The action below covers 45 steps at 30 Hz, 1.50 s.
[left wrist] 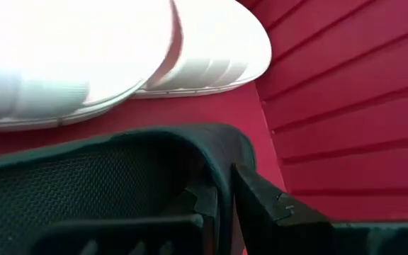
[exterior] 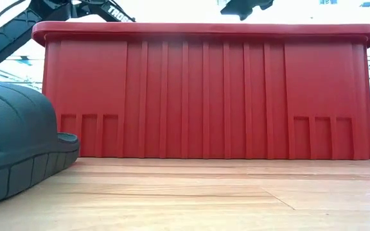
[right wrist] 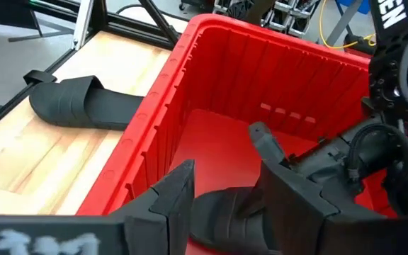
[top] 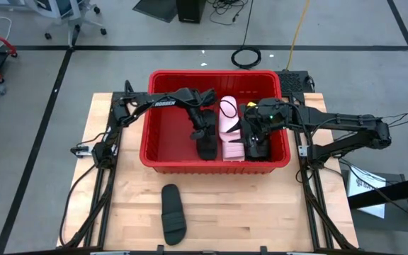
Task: Pick and place slides into bin
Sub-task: Put the left black slide into the red bin, then put the black slide into the red bin
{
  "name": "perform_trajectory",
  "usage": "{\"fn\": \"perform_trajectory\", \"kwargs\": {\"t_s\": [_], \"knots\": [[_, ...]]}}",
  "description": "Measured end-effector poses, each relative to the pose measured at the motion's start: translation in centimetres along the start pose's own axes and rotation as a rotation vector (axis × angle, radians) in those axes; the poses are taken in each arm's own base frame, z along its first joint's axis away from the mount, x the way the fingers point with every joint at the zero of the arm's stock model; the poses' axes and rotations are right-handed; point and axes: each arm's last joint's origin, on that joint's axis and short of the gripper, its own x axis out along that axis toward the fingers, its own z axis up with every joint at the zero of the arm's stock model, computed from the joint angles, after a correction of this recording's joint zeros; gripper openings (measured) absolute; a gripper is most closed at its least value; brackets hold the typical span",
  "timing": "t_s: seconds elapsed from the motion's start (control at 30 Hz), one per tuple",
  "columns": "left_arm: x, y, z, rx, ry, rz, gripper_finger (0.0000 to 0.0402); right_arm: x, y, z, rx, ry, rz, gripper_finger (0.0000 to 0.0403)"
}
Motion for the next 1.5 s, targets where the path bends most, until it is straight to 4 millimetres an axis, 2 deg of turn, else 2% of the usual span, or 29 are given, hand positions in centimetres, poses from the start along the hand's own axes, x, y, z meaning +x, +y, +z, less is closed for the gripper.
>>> {"fn": "perform_trajectory", "kwargs": {"t_s": [0.23, 0.43, 0.53, 0.77, 0.93, 1.27, 1.5], "knots": [[1.2, -1.1, 0.6, 0.008, 0.040, 0.045, 0.0035, 0.0, 0.0, 0.1, -0.004, -0.007, -0.002, 0.0150], [1.3, -0.9, 0.6, -0.051, 0.077, 0.142, 0.0042, 0.0, 0.0, 0.1, -0.003, -0.006, -0.003, 0.0150], [1.2, -0.9, 0.6, -0.047, 0.079, 0.150, 0.0071, 0.0, 0.0, 0.1, -0.004, -0.006, -0.003, 0.0150], [1.3, -0.8, 0.7, -0.019, 0.075, 0.163, 0.0166, 0.0, 0.0, 0.1, -0.002, -0.006, -0.003, 0.0150], [1.4, -0.7, 0.9, -0.009, 0.074, 0.206, 0.0213, 0.0, 0.0, 0.1, -0.002, -0.006, -0.003, 0.0150], [0.7, -0.7, 1.2, 0.001, 0.083, 0.302, 0.0248, 0.0, 0.0, 0.1, -0.006, -0.006, -0.003, 0.0150], [-1.0, -1.1, 2.8, 0.025, 0.073, 0.373, 0.0248, 0.0, 0.0, 0.1, -0.008, -0.006, -0.004, 0.0150]]}}
